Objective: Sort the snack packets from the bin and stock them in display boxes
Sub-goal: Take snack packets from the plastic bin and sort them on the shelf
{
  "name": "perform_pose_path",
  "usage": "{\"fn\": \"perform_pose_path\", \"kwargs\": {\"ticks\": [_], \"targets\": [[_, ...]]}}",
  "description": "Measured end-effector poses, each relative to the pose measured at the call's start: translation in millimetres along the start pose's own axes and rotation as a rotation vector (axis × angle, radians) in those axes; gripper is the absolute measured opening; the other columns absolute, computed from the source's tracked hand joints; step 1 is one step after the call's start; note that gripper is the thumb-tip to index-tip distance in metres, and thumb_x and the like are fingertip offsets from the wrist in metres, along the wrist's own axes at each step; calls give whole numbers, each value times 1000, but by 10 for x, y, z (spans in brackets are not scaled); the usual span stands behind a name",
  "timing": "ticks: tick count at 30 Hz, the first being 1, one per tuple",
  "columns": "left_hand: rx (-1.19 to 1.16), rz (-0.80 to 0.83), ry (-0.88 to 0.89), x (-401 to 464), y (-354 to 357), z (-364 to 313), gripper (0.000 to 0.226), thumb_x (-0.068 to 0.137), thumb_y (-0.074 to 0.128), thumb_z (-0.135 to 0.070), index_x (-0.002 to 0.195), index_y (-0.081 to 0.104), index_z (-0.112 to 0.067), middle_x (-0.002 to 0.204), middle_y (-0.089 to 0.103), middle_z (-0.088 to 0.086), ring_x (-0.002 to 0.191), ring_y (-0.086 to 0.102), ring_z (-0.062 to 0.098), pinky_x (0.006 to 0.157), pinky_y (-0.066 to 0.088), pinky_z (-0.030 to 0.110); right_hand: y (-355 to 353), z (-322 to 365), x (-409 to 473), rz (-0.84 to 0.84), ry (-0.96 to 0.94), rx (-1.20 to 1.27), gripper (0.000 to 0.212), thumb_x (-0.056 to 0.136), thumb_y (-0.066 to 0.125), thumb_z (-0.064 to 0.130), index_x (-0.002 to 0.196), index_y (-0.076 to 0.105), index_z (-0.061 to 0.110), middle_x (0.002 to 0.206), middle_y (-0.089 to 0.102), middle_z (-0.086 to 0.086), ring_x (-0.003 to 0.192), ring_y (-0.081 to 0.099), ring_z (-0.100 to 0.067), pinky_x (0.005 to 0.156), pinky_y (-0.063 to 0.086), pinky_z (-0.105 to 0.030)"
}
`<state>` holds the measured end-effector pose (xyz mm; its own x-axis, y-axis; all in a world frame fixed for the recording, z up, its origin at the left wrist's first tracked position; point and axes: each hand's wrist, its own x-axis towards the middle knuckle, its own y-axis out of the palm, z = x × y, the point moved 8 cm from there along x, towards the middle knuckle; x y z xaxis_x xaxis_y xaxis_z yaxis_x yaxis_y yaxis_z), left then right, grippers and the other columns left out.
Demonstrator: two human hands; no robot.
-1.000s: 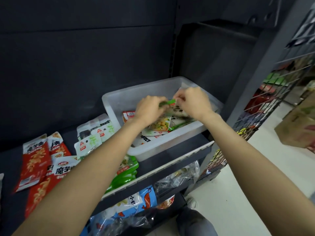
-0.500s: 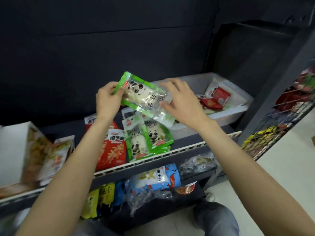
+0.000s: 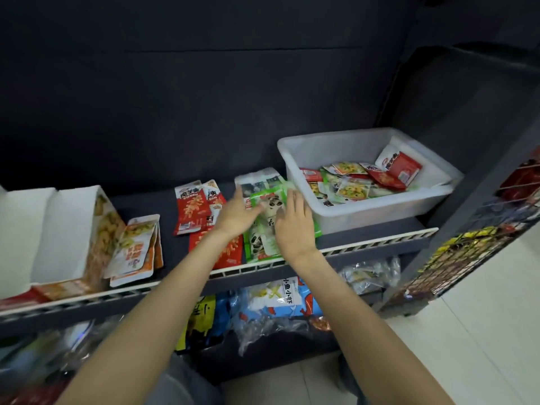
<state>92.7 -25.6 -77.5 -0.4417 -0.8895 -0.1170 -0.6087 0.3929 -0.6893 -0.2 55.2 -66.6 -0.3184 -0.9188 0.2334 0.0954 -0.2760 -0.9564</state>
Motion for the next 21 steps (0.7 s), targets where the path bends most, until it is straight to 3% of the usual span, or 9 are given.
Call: {"fn": "perform_pose_path", "kwargs": {"ticks": [4,7,9,11,13,16,21], "targets": [[144,28,54,-139,224,124,52,99,42,-40,142,39,-12,144,45,9,131,43,24,102,34,29,158,-35,-130,19,-97,-23,58,84,18,11,132,45,-7,134,47,-22,130,39,-36,107,33,-42],[158,-29,97,-165,163,93,50,99,44,-37,142,41,-11,143,46,9,130,44,24,102,34,28,28,-15,-143,-62,-166,-44,37,79,45,-2,112,63,-6,119,60,-23,117,54,-38,97,46,-43],[137,-71,139,-182,99,22,46,98,46,-32,139,44,-11,142,47,10,129,44,24,101,34,28,-114,19,-159,-110,-228,-25,37,68,63,-9,104,68,-1,116,64,-19,106,62,-36,80,56,-41],[102,-126,188,-195,4,-55,41,98,48,-28,136,47,-13,139,49,9,126,46,24,100,35,30,-362,-9,-183,-168,-277,2,40,66,68,-10,102,70,8,110,68,-10,92,68,-29,61,57,-35],[81,-186,276,-200,-89,-192,37,96,51,-27,133,51,-17,136,51,6,125,47,22,100,37,31,-684,-119,-152,-233,-302,19,42,67,67,-11,101,71,13,100,71,-4,78,69,-25,52,52,-30],[74,-187,442,-161,-95,-541,33,94,53,-25,127,55,-23,132,55,-1,125,47,17,102,39,35,-1033,-554,62,-266,-184,119,39,77,57,-8,102,72,18,100,72,-3,81,68,-29,60,55,-35],[226,-106,586,60,130,-1120,35,94,50,-32,128,54,-26,133,54,-4,125,44,15,97,41,34,-943,-1501,639,-14,66,45,24,92,54,18,108,69,24,106,72,-4,99,64,-29,85,52,-41]]}}
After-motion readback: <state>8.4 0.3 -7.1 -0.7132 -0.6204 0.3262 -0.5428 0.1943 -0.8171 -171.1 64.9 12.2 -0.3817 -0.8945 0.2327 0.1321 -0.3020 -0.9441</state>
